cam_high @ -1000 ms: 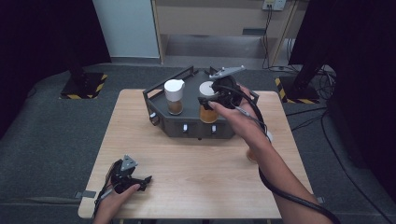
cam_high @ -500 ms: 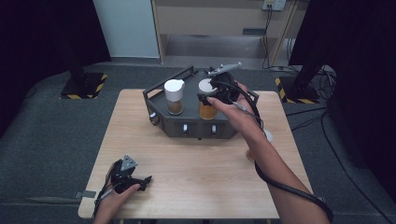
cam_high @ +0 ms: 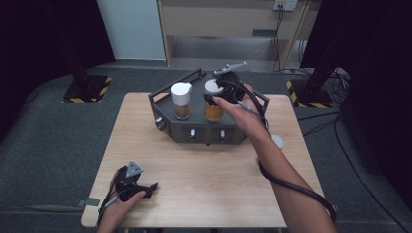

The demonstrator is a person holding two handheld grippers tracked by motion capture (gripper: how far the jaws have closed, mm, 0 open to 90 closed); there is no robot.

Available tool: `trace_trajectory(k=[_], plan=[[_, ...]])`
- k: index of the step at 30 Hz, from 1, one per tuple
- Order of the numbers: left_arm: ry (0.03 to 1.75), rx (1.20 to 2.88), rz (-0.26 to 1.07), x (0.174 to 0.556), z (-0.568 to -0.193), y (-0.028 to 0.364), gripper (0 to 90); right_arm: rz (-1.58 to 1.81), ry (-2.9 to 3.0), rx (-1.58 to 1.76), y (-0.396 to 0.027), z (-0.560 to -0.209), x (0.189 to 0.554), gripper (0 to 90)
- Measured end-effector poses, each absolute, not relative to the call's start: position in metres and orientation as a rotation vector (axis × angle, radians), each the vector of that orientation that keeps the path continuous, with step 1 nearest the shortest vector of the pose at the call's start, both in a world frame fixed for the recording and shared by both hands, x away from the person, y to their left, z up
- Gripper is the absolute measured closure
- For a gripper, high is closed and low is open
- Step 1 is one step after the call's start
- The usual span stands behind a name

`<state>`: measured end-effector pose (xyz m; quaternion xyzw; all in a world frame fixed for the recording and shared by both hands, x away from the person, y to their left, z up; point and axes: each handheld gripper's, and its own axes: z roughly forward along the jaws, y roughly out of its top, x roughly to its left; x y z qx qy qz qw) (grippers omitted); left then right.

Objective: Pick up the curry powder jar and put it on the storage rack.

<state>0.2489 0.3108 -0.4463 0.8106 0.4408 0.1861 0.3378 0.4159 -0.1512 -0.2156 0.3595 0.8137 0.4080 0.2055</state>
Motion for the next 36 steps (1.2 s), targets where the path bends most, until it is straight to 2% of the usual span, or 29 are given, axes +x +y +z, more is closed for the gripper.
trace_trajectory(k=[36], plan=[[1.159,2.106,0.493,0.247,-0.447,0.309,0.0,1.122,2.275,1.061,-0.135,-0.24,0.448,33.9]])
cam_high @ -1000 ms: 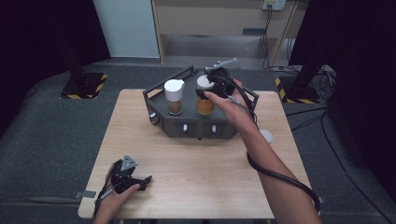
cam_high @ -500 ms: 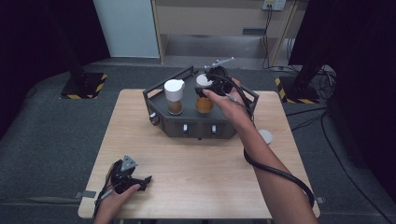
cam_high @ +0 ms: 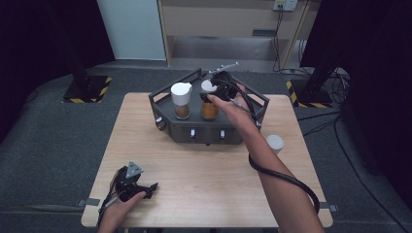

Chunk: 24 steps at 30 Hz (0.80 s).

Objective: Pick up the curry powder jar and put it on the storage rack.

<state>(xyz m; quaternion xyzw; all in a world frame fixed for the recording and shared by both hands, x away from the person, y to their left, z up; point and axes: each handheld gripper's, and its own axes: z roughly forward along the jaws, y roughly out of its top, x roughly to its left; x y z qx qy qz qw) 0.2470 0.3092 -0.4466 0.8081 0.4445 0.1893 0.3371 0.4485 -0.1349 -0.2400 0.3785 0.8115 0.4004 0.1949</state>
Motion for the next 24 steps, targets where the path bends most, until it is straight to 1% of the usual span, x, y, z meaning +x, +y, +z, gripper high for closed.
trace_trajectory(k=[11,24], plan=[[1.161,2.107,0.494,0.2468,-0.4463,0.3089,0.0,1.115,2.285,1.065,-0.1325,-0.2495,0.4537,33.9],[1.163,2.105,0.494,0.2465,-0.4464,0.3086,0.0,1.112,2.288,1.057,-0.1305,-0.2506,0.4524,33.8]])
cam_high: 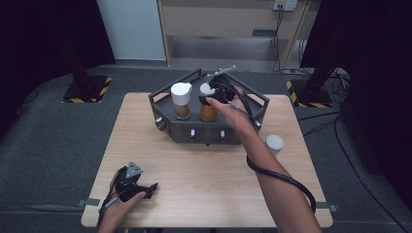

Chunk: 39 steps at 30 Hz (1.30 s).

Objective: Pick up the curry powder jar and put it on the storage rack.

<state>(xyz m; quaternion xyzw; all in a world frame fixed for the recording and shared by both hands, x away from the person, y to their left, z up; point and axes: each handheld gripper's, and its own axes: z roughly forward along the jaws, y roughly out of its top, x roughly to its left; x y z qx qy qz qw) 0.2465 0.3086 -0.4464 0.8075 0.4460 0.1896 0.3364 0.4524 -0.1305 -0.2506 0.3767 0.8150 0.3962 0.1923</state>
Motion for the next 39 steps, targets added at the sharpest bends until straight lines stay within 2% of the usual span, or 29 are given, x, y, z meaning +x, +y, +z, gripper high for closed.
trace_trajectory(k=[19,21,28,39], plan=[[1.168,2.102,0.498,0.246,-0.447,0.308,0.0,1.128,2.299,1.056,-0.134,-0.252,0.456,31.6],[1.167,2.103,0.498,0.246,-0.447,0.308,0.0,1.116,2.301,1.052,-0.133,-0.252,0.455,30.1],[1.167,2.105,0.498,0.246,-0.446,0.308,0.0,1.127,2.277,1.052,-0.138,-0.254,0.45,12.2],[1.168,2.104,0.498,0.246,-0.446,0.308,0.0,1.164,2.27,1.017,-0.155,-0.253,0.434,6.6]])
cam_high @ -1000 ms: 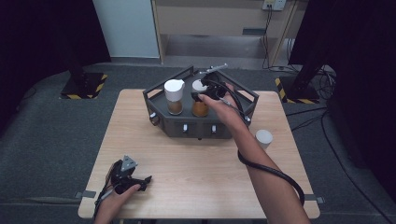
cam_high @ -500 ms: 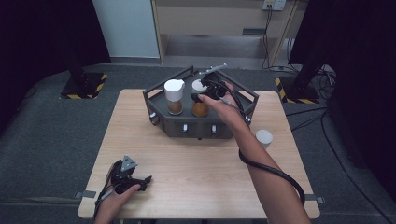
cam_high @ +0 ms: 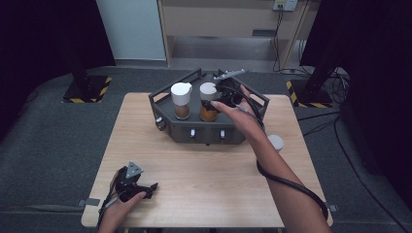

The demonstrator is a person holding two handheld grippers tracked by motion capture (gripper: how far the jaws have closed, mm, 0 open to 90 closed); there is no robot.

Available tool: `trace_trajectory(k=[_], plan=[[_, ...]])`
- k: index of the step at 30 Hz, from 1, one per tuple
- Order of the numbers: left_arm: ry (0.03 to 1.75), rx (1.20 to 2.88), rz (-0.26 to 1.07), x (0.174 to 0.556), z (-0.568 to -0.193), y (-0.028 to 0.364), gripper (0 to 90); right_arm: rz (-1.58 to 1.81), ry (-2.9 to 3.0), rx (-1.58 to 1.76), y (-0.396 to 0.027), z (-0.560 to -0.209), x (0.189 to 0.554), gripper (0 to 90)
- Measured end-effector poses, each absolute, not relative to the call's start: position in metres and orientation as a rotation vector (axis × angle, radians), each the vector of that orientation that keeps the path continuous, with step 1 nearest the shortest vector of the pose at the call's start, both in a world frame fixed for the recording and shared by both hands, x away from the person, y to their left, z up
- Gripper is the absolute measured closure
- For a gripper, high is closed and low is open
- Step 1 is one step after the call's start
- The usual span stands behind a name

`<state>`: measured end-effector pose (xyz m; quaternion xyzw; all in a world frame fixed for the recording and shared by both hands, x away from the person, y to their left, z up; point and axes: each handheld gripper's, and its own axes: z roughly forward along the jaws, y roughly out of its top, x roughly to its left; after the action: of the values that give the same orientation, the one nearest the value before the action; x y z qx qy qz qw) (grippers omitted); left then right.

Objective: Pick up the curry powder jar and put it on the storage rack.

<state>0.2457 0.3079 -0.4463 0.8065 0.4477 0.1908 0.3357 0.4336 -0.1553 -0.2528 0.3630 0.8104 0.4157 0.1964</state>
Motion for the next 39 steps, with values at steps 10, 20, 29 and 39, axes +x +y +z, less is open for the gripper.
trace_trajectory(k=[10,20,29,39], plan=[[1.168,2.103,0.498,0.246,-0.446,0.308,0.0,1.153,2.288,0.987,-0.171,-0.248,0.418,6.8],[1.168,2.103,0.497,0.246,-0.446,0.308,0.0,1.143,2.297,0.995,-0.188,-0.246,0.409,7.0],[1.169,2.103,0.498,0.246,-0.446,0.308,0.0,1.133,2.304,0.976,-0.199,-0.244,0.396,7.7],[1.168,2.104,0.498,0.246,-0.446,0.308,0.0,1.121,2.299,0.985,-0.218,-0.244,0.384,7.2]])
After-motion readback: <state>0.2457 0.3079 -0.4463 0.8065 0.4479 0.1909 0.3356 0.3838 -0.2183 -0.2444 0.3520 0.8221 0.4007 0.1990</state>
